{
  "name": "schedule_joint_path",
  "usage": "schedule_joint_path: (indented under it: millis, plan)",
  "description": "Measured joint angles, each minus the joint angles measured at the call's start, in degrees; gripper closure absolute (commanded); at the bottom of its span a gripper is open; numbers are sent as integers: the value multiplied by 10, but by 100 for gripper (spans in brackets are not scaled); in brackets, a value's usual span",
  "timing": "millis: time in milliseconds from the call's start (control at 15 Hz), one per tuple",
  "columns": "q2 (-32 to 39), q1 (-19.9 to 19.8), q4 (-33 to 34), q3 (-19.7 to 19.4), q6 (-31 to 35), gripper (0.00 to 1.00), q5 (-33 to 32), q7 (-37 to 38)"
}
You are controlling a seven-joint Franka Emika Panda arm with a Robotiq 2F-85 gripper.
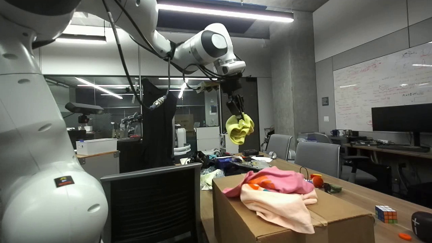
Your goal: Move the objects from the chair to the top of the cardboard box
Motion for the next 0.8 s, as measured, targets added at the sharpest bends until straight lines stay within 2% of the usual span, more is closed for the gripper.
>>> schedule_joint_path:
  millis: [67, 133, 200, 667, 733, 800]
  plan:
    - [-1, -4, 0, -3, 0, 84, 5, 12]
    - [-1, -7, 0, -5, 0, 59, 7, 24]
    - [-2, -8, 0, -7, 0, 59, 9, 33]
    - [-2, -7, -8, -7, 0, 7, 13, 46]
    - [-2, -5, -12, -5, 0, 1, 13, 44]
    - [-2, -3, -17, -4, 0, 0, 13, 40]
